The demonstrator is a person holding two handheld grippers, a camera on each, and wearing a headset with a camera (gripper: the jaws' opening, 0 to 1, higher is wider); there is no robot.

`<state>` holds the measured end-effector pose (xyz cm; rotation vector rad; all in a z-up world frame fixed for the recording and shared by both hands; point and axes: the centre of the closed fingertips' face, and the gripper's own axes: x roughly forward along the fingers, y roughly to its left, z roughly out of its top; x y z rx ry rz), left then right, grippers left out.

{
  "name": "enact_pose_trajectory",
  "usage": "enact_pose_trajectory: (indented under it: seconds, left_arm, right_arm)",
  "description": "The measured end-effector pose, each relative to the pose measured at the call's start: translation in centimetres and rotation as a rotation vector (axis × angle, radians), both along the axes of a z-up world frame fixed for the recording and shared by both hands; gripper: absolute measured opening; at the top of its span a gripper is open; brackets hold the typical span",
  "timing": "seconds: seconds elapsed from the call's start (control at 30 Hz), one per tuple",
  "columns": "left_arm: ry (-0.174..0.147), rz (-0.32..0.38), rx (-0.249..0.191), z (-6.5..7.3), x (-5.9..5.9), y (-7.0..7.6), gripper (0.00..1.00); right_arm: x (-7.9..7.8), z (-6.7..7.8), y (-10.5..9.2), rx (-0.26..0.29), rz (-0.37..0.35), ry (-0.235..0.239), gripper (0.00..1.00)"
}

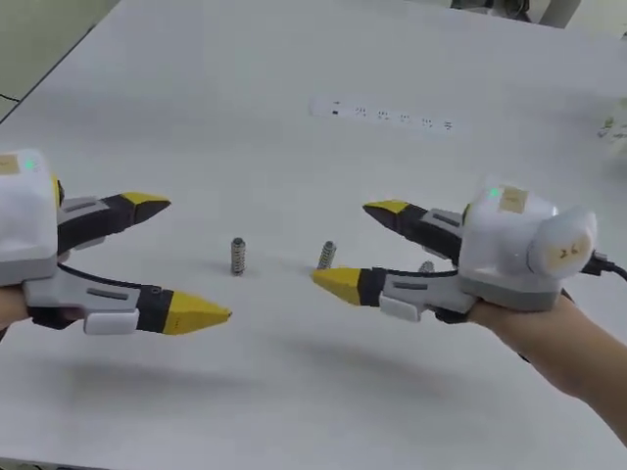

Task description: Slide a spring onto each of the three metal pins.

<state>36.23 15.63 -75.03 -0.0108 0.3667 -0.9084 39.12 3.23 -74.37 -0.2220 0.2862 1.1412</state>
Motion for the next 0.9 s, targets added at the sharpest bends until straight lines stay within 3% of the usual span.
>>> enact_pose_trajectory:
  seconds: [0.4,0.63,0.9]
  left_arm:
    - [-0.003,0.027,0.004,0.4,-0.1,0.6,0.98]
    - [-0.021,0.028,0.007,1.0,-0.4,0.7,0.98]
    - [-0.015,0.030,0.027,0.5,-1.0,1.3,0.98]
  right_arm:
    - [-1.1,-0.5,-5.4,0.062,-0.101,0.039,0.82]
    - [-1.5,-1.2,-7.2,0.071,-0.134,0.058,0.91]
    - [-1.9,-1.3,-8.7,0.065,-0.151,0.062,0.99]
